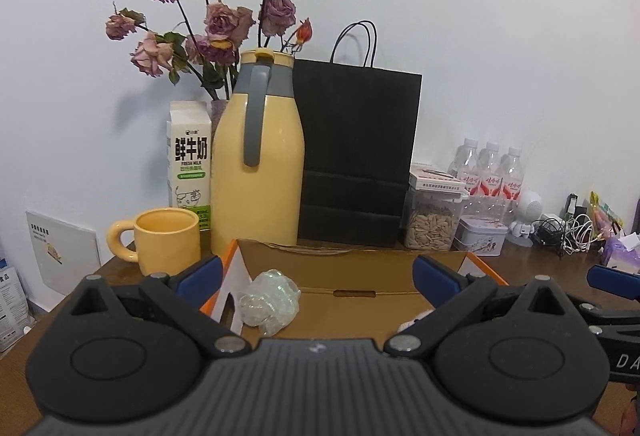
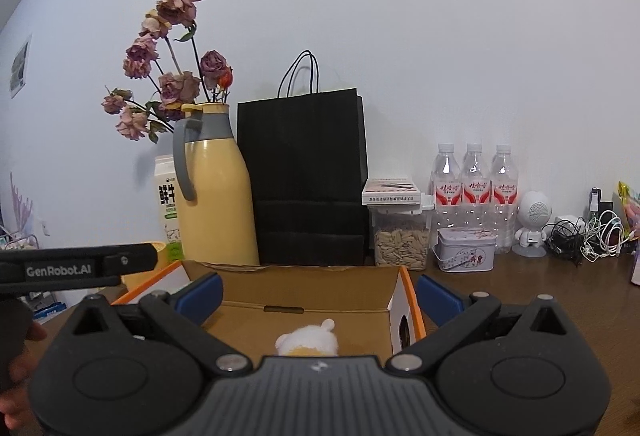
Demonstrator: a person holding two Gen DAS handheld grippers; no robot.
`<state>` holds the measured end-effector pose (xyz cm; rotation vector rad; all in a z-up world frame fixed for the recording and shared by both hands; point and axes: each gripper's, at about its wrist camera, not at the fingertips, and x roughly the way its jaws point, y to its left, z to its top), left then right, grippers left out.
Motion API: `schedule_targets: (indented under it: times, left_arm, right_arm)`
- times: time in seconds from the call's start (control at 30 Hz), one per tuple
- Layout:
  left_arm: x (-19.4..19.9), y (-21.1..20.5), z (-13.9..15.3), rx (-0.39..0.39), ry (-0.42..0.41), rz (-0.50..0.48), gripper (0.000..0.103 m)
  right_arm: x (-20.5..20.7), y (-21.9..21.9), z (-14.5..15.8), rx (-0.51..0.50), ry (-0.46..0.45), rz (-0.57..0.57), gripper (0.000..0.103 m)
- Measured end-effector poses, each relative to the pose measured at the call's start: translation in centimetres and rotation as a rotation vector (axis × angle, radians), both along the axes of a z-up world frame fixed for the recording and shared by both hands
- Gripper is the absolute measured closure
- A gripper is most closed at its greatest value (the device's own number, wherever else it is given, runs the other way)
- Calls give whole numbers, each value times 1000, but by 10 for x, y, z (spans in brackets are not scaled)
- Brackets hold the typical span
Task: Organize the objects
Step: 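Lower the plush toy and white bottle into the box and open both grippers, then move the right gripper to the red rose and close on it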
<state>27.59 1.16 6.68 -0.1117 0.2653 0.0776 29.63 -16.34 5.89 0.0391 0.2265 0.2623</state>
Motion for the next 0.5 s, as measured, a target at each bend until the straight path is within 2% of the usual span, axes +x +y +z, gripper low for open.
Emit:
schedule_targets:
  times: [0.5]
  left_arm:
    - [-57,12,-2,21,34,18,0]
  right_arm:
    - [-54,-10,1,-25,26,17,0]
